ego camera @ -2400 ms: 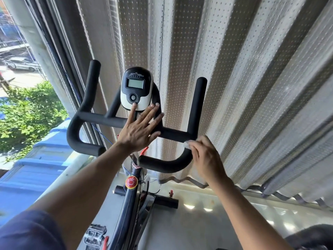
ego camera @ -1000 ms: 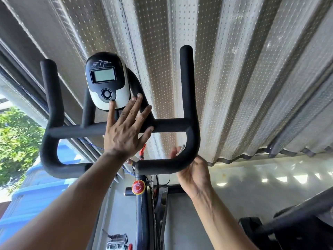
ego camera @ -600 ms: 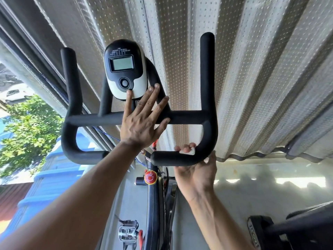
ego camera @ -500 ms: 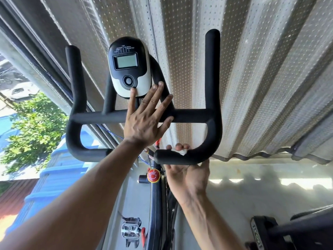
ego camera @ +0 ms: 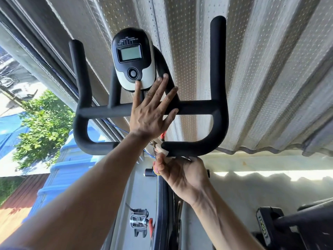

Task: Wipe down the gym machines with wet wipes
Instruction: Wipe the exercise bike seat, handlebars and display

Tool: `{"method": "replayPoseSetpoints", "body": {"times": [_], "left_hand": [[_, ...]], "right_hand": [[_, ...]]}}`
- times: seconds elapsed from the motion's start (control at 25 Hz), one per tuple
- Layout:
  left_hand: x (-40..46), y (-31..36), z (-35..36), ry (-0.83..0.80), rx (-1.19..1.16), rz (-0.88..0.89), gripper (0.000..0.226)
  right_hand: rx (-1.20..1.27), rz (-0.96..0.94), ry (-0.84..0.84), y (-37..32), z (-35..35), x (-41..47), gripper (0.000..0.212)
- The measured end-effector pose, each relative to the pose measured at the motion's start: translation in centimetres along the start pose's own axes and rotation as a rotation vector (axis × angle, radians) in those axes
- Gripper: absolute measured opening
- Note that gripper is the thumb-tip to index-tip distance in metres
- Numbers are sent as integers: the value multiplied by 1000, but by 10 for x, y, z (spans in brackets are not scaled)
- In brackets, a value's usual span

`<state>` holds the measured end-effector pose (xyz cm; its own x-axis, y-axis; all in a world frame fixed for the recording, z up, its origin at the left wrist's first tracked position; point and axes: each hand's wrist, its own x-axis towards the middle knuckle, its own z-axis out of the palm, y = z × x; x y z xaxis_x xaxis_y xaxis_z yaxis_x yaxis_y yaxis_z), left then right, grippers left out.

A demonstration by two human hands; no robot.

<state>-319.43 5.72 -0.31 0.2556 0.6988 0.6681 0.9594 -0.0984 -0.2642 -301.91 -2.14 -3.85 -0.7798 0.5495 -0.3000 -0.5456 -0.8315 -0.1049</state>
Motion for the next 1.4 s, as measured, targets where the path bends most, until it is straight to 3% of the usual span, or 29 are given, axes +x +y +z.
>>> {"method": "replayPoseSetpoints", "body": {"times": [0.28,0.4,0.6,0.84,0.92,1.04,1.24,1.32,1.4], "left_hand": [[-1,-1,1,11,-13,-7,58],[-1,-1,2,27,-10,-3,57],[-2,-2,-1,16,6,1,58],[-1,-1,-1,10,6,-9,58],[-2,-1,-2,22,0,-10,57],[-2,-2,-1,32,-15,-13,58],[0,-1,-2,14,-5,-15,59],[0,-1,-3,23,3,-14,58],[1,-1,-3,26,14,-11,58]], "right_hand": [[8,-257,164,-30,-6,-60,30],[-170,-288,298,-20,5,-56,17],[-152,-226,284,22,23,-20,19],[-277,-686,497,-36,-4,-50,15],[-362,-626,460,-74,-3,-44,20],[-298,-547,388,-121,11,-12,21],[-355,-607,407,-112,9,-9,29],[-526,-723,457,-87,-14,-25,26],[-909,-1018,526,-84,-31,-38,22]]}}
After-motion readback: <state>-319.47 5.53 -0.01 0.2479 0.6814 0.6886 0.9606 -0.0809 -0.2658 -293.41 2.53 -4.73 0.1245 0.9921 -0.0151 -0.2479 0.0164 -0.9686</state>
